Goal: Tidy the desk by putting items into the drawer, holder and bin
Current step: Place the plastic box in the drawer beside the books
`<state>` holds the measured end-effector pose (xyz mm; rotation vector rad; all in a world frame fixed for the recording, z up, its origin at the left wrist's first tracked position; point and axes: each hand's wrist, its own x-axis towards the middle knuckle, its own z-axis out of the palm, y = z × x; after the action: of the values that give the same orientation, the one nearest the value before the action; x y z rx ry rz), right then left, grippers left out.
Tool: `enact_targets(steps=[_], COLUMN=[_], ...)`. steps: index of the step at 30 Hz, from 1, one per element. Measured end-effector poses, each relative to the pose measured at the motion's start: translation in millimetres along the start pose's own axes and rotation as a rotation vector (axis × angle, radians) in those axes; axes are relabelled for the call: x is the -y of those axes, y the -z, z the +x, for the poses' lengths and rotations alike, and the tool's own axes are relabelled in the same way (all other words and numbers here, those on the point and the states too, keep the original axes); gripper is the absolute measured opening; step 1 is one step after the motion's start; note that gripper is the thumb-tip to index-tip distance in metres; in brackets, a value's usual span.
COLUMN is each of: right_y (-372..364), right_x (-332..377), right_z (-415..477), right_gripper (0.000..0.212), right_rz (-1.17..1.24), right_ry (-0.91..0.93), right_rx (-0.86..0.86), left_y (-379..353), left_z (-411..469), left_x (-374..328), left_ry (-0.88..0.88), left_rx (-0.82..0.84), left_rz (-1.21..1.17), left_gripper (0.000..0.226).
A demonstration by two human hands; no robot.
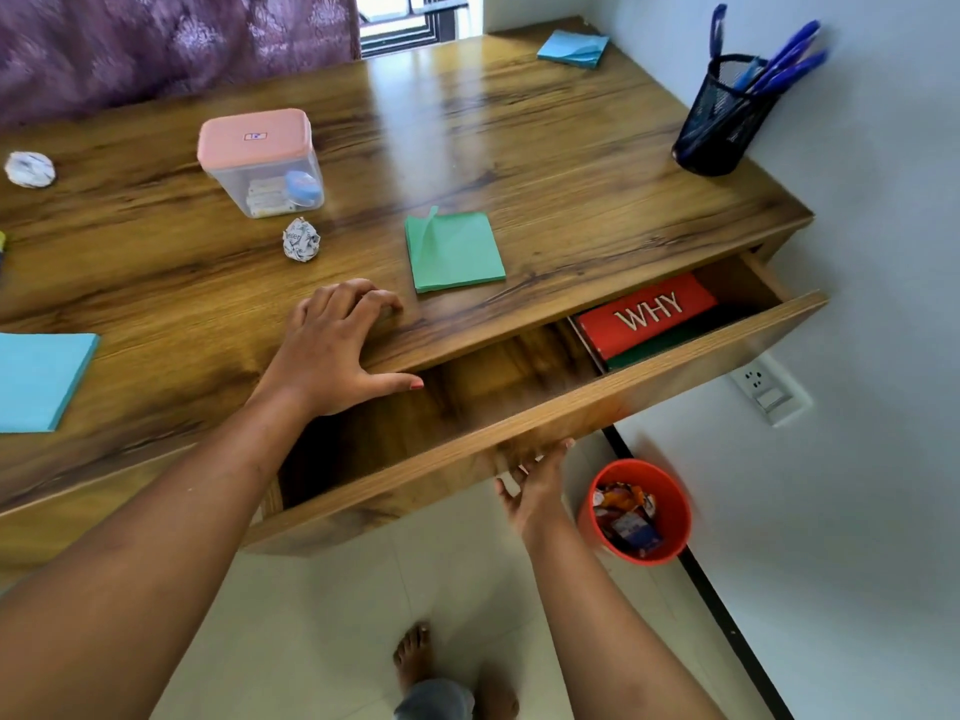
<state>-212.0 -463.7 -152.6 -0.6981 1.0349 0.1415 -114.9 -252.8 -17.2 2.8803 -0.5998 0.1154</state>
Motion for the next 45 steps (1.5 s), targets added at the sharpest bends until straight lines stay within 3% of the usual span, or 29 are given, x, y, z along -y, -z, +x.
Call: enact_targets(steps=[3,5,7,10,13,15,19,22,26,32,45], right_y=[10,13,14,10,7,10,14,18,34,64,122], right_x=[23,47,68,84,66,43,19,17,5,-13,-24], right_z=[-33,-59,-84,-105,-113,-118,-135,-149,-168,-190,-227], right_gripper=[0.035,0.045,0.056,0.055,0.05,0.045,0.046,0.046,0.048,0.049,0.047], right_rz=[-0.083,-0.212,-0.426,-1.001,-1.658,-1.821,-1.843,-1.891,-1.923,-1.927,-1.996], right_ry=[0.46,0.807,1.038,1.263,1.133,1.11,1.18,1.104,1.03,0.963,0.864], right_rx=[-0.248,-0.336,-0.34,-0.309,-0.153,-0.111,-0.138,-0.107,-0.078,-0.064,-0.089], left_y=[-1,-1,-1,-5,-13,-15,-28,-29,-22,-23,-13], left_z=[-1,-1,-3,-9,-19,-32,-102,-148,-167,-201,-247], left_x=[-2,-2,-4,-15,-37,-58,-112,-128,-126,-138,-178], left_ry=[-0.022,-0.034,-0.054,-0.016,0.186,0.259,0.233,0.14,0.09,0.006,-0.049], left_rx=[-0.023,-0.028,-0.023,-0.013,0.062,0.128,0.254,0.232,0.303,0.298,0.513], left_rz=[0.017,0.044,0.09,0.145,0.073,-0.001,-0.279,-0.168,-0.192,-0.127,-0.222], left_gripper=[0.091,0.09,0.091,0.087,0.076,0.077,0.07,0.06,0.055,0.061,0.067])
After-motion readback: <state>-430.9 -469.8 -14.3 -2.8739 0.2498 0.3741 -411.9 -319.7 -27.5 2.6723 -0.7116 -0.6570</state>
